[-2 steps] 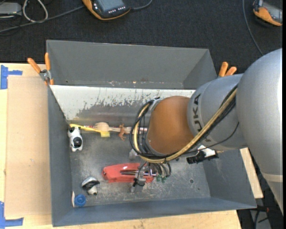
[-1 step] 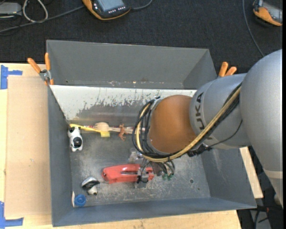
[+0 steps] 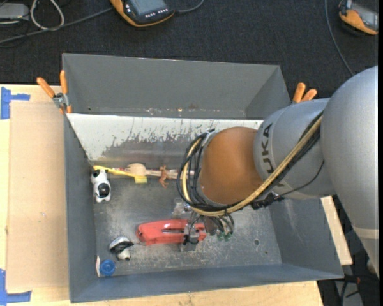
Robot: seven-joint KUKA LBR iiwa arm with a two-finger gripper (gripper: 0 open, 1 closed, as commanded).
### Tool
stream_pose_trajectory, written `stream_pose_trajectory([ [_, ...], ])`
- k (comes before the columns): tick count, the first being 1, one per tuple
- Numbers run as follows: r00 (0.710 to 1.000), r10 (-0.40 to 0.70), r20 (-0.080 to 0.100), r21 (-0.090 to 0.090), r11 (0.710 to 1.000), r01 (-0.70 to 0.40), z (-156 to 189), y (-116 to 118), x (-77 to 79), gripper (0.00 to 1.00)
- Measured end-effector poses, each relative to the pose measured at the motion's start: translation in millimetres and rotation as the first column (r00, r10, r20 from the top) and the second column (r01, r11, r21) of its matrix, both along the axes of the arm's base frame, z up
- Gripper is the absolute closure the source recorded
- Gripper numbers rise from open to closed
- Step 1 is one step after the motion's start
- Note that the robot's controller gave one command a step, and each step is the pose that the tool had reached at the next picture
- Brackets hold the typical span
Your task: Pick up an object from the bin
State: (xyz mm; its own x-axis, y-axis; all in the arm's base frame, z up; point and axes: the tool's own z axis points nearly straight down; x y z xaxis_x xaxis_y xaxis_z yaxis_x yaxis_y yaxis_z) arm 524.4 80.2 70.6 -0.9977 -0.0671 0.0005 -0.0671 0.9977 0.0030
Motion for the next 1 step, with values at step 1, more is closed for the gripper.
stream_pose_trajectory([
  [1, 0.988, 0.154, -0.004, 0.0, 0.988, -0.154, 46.0, -19.4, 8.5, 1.0],
])
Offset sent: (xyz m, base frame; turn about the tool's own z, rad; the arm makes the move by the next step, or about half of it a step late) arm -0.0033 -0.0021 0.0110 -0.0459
